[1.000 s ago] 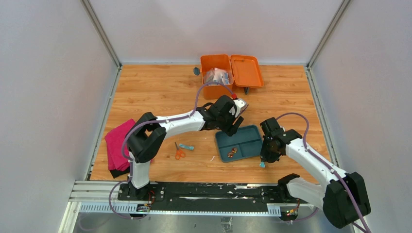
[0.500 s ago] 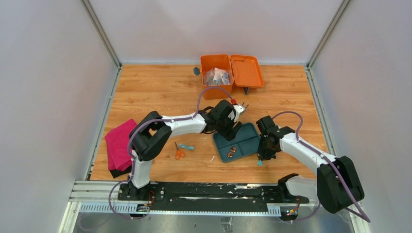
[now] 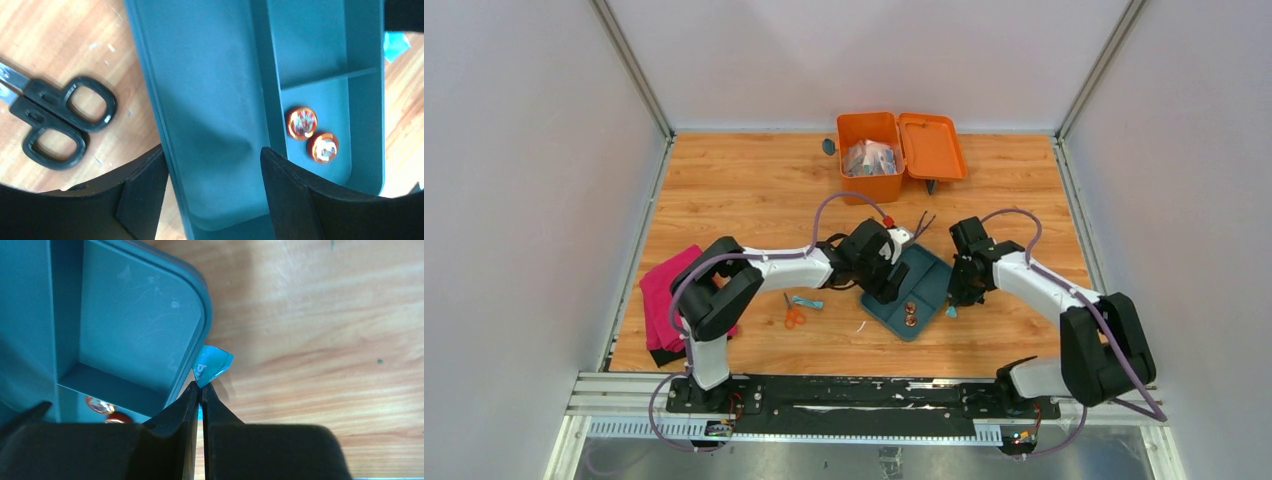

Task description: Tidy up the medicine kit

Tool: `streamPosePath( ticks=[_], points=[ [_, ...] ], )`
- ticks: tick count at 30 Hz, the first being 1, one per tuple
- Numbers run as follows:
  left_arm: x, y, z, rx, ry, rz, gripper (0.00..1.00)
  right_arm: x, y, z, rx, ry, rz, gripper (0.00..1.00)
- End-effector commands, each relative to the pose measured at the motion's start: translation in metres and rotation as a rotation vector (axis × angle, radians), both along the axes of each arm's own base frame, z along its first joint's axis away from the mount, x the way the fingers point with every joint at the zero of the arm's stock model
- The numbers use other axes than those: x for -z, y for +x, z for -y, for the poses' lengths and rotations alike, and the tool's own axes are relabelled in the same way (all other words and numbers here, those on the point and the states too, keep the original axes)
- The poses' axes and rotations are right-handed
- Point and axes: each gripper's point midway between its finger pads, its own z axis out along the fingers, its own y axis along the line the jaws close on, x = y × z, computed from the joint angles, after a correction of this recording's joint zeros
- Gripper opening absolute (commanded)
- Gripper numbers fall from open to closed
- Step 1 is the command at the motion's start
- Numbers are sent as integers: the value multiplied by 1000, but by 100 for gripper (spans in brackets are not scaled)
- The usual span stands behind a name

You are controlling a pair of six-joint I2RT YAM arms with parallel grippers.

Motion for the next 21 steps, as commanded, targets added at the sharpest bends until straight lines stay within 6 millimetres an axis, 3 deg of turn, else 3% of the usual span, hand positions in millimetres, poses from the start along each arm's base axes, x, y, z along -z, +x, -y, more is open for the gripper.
streamPosePath(
  ticks=[1,8,12,15,18,21],
  points=[
    [-11,-24,3,9,-57,-47,71,-6,25,-5,-36,12,29,0],
    [-20,-44,0,-12,-92,-75,72,-12,42,2,-74,-25,32,0],
    [-27,-36,-14,-119,-64,-50,72,-20,38,34,-76,-186,23,0],
    [-43,-28,-27,-191,-39,-10,72,-39,41,46,-87,-249,60,0],
    [-66,-18,-44,-284,-29,50,73,-61,49,39,-132,-215,121,0],
    [-86,-10,-73,-425,-11,116,75,-77,54,15,-161,-91,167,0]
  ],
)
